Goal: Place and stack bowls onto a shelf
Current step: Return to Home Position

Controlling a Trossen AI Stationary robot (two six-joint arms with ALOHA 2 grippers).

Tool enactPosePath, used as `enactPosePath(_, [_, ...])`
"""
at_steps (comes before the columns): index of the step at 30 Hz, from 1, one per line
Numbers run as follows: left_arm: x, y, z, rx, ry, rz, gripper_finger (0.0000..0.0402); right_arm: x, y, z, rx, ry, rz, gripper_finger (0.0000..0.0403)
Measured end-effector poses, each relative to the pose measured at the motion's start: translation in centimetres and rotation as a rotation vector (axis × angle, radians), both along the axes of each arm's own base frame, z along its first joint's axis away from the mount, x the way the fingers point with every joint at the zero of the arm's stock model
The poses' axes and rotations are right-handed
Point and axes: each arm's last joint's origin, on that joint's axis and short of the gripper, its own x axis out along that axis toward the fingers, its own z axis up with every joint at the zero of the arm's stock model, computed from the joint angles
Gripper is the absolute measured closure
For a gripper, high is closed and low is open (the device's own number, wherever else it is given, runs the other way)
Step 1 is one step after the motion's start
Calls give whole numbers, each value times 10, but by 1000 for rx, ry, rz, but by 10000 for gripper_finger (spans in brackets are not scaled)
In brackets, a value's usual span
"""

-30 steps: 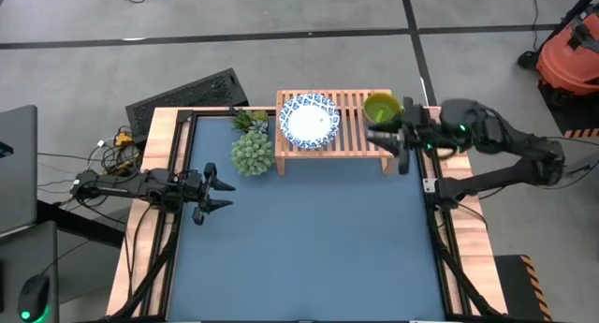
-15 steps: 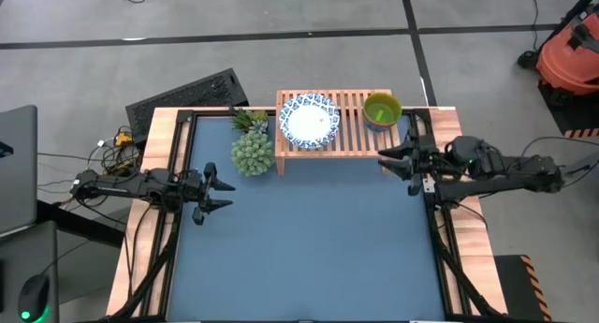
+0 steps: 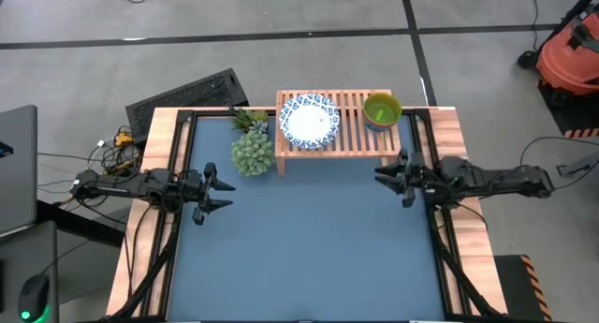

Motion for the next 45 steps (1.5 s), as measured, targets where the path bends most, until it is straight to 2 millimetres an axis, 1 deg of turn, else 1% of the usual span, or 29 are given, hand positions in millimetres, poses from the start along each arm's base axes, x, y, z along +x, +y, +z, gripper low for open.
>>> enactPosePath(3, [0,0,0,0,0,0,205,-1,1,-14,24,-1,15,236])
enactPosePath(6, [0,0,0,0,0,0,205,-3,2,-24,49,-19,20,237])
enactPosePath(9, [0,0,0,0,0,0,205,-5,1,-28,68,-30,8,236])
enactPosePath(13, [0,0,0,0,0,0,205,-6,-1,-32,70,-30,-64,237])
enactPosePath(18, [0,0,0,0,0,-1,205,-5,-2,-49,65,61,-96,236])
enactPosePath(23, [0,0,0,0,0,-1,205,-3,-1,-51,62,90,-60,237])
enactPosePath(45, [0,0,0,0,0,0,205,-3,-1,-52,62,94,-61,236])
